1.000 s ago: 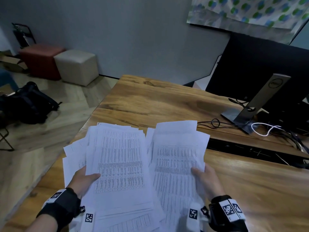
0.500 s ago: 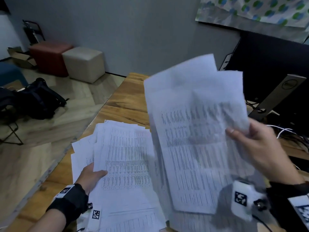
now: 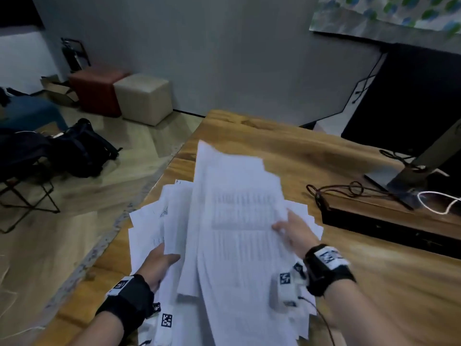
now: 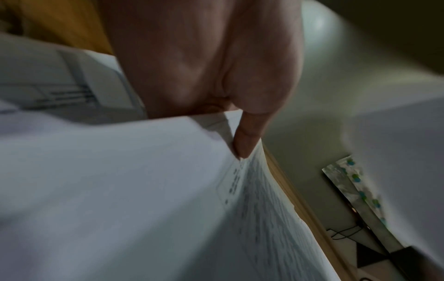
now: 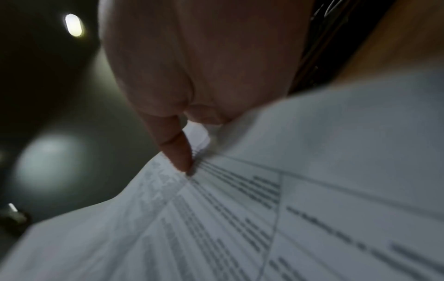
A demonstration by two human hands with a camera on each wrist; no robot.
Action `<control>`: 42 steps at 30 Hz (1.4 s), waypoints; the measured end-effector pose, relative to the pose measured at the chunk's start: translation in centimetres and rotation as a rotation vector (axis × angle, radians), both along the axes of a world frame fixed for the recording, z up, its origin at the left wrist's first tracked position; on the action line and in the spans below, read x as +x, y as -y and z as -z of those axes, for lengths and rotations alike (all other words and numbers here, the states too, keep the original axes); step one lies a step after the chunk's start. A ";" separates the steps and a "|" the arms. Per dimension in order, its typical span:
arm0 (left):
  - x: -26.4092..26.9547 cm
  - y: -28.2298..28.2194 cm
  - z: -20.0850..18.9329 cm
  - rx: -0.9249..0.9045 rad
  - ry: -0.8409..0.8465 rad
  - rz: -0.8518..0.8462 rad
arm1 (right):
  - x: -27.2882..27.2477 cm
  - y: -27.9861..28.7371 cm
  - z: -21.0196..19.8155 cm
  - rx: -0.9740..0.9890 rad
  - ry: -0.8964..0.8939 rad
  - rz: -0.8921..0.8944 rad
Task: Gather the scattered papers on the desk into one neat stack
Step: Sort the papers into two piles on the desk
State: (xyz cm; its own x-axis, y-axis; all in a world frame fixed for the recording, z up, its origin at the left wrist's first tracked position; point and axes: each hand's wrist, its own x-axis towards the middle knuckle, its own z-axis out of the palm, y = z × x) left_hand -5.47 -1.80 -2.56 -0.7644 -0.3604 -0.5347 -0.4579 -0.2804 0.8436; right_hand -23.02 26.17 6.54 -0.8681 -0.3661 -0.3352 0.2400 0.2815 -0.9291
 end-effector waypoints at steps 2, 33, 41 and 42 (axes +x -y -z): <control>-0.2 -0.1 0.0 0.086 -0.013 -0.022 | 1.2 1.2 2.9 0.099 0.057 -0.001; -0.5 -0.4 1.7 -0.179 -0.003 0.004 | 2.3 -5.3 5.0 0.432 -0.149 0.405; -0.4 -1.0 -0.6 -0.209 -0.010 0.070 | 3.2 -9.2 -8.4 0.477 -0.483 0.150; -0.4 -1.1 -1.1 -0.201 -0.018 0.078 | 3.3 -9.6 -9.6 0.388 -0.467 0.145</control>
